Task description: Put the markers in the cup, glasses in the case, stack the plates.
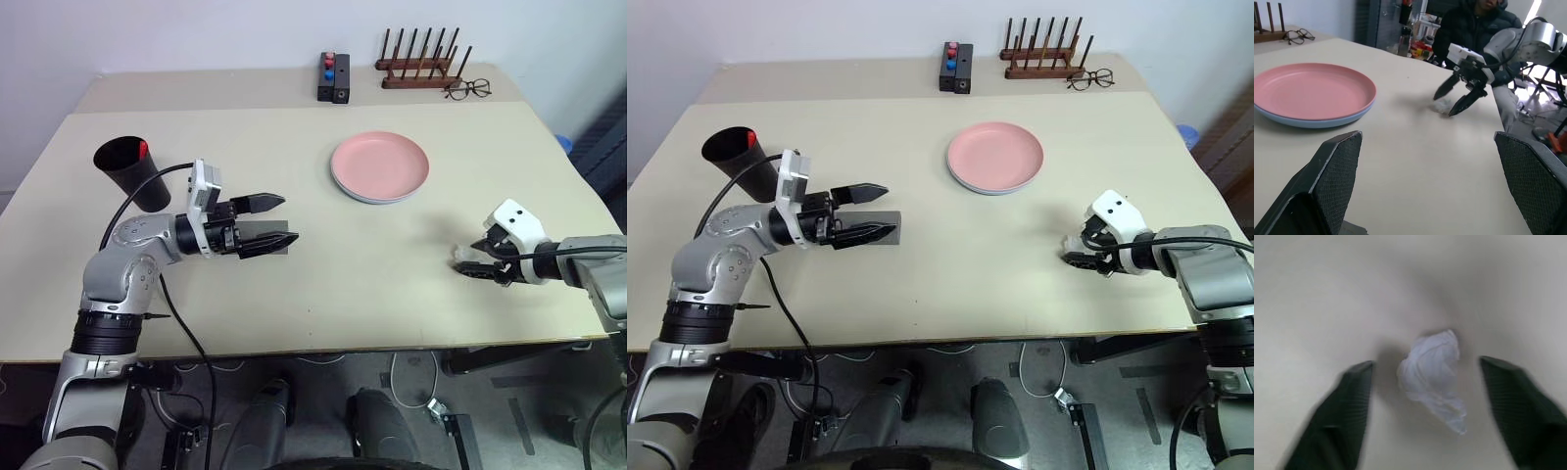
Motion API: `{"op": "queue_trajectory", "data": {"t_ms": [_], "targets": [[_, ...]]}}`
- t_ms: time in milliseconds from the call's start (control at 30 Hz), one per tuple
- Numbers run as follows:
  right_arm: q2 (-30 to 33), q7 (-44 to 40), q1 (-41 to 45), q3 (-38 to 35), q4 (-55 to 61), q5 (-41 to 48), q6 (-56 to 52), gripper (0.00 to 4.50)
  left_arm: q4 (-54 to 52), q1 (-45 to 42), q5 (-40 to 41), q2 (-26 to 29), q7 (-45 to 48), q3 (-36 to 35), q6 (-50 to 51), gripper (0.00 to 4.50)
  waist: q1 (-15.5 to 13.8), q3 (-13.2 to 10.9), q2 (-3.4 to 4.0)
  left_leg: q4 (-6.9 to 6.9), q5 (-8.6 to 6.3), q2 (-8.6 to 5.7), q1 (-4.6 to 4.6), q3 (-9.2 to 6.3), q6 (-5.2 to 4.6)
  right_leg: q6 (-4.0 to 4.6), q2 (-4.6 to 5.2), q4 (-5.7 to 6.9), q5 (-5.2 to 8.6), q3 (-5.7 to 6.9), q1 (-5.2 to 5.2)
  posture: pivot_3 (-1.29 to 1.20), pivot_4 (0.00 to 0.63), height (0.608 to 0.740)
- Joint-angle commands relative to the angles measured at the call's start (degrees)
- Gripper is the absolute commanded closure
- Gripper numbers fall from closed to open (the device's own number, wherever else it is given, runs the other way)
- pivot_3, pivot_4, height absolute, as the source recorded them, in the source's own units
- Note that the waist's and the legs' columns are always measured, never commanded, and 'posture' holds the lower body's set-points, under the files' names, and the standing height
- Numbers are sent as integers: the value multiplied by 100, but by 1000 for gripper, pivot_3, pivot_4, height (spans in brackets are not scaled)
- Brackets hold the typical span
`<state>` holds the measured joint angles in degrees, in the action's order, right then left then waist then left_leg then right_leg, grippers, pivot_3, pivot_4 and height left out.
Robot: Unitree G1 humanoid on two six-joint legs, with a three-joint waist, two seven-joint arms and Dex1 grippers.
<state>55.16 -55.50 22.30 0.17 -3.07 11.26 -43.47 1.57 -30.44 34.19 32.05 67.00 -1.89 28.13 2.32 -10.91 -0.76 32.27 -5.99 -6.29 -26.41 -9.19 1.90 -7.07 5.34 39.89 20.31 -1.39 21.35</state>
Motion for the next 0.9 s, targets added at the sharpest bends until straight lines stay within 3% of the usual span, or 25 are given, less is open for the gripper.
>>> {"op": "queue_trajectory", "data": {"t_ms": [33,100,133,300,500,600,767,900], "targets": [[-33,77,208,39,-73,-80,102,3021,-85,-112,-37,36,6,-60,-131,0,2,0,0,0,0,0,0,0,0,0,0,0,0,0,0,0,150,738],[-141,196,421,35,-211,-95,169,4126,-113,-90,-28,63,-20,-81,-119,0,5,0,0,0,0,0,0,0,0,0,0,0,0,0,0,0,150,738],[-263,283,628,-24,-292,-55,228,4464,-118,-83,-44,63,-73,-114,-149,0,13,0,0,0,0,0,1,0,0,0,0,0,0,0,0,0,150,738],[-1197,683,1852,-517,-590,471,363,4464,68,-183,-286,-23,-655,-334,-507,0,31,-1,2,-7,1,4,2,1,1,0,-4,1,-1,-2,3,0,150,738],[-2173,1360,2615,-49,-1778,-180,1872,4464,306,-258,-536,-111,-1271,-581,-977,0,-13,2,-5,-9,2,-3,0,-10,1,-3,-8,-13,-2,10,-8,0,150,738],[-2542,1620,2984,107,-2890,-458,2253,3506,105,-81,-505,-69,-1382,-655,-961,0,6,1,-4,-9,4,-4,3,-11,3,-3,-17,-11,-3,9,-10,0,150,738],[-2661,1595,3102,183,-3480,-648,2852,1083,-299,291,-371,2,-1547,-832,-837,0,22,-1,0,-18,5,-3,-1,-11,4,-2,-20,-9,-2,5,1,0,150,738],[-2489,1110,3052,-74,-3200,-299,2816,1083,-565,568,-215,98,-1520,-943,-688,0,25,-1,0,-16,6,1,2,-10,6,-1,-25,-4,-2,3,0,0,150,738]]}}
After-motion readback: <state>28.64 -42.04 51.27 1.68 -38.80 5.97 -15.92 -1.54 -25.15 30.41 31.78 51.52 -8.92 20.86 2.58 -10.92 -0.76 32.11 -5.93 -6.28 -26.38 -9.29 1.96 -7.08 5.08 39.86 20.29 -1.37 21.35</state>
